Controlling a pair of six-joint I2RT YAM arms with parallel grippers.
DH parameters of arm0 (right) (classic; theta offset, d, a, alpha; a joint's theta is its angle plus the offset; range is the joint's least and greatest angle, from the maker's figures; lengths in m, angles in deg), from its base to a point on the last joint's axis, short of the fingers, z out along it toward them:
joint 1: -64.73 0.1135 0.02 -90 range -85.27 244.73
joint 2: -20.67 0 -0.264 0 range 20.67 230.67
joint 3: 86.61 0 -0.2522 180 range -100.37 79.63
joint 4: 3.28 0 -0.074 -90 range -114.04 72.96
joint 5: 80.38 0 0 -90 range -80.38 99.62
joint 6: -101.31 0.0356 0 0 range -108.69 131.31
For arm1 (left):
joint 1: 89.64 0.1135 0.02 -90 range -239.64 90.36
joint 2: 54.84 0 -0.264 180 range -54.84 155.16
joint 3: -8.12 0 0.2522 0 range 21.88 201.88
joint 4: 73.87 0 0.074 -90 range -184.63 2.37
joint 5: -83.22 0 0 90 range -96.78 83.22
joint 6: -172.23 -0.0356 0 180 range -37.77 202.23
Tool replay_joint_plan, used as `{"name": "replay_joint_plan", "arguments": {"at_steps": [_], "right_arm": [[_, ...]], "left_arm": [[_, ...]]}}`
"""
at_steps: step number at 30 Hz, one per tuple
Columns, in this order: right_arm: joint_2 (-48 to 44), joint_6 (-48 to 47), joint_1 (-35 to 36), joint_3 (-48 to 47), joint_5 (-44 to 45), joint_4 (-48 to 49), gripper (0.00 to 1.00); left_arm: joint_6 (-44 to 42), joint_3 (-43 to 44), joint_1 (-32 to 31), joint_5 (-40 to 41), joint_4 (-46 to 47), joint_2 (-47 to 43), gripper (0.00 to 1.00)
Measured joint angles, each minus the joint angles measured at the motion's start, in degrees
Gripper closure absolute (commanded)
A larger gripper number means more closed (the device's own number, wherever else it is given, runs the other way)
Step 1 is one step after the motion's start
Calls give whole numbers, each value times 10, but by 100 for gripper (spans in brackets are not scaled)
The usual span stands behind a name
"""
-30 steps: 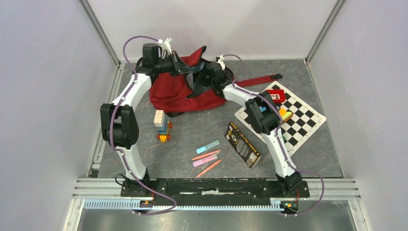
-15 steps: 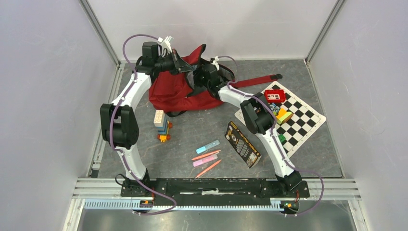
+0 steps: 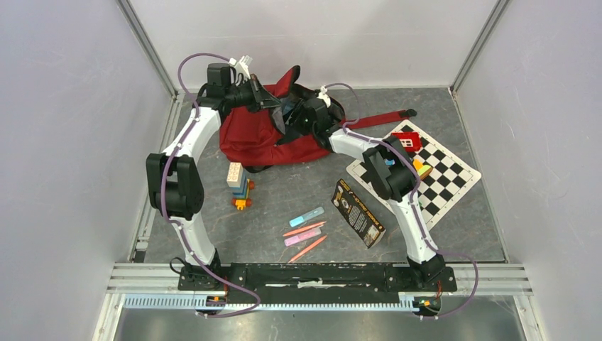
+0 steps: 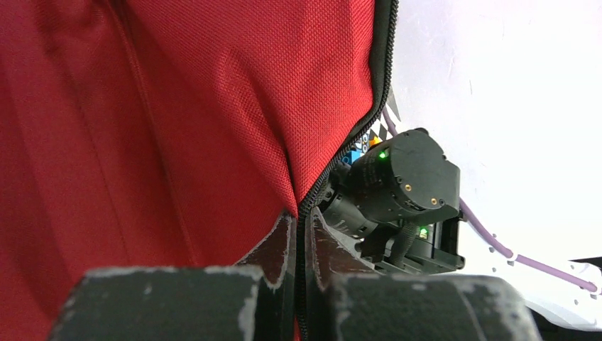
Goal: Pack the student bag
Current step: Place the book in the student bag.
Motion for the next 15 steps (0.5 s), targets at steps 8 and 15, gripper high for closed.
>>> {"name": "replay_joint_plan", "arguments": {"at_steps": [8,15], "right_arm": [[-7,-11,-5,7,3,-2,63],[-6,-7,-4,-9,-4,-22,54]], "left_arm": [[-1,0,3,3,-5,0,98],[-1,0,3,4,-5,-1,98]]}}
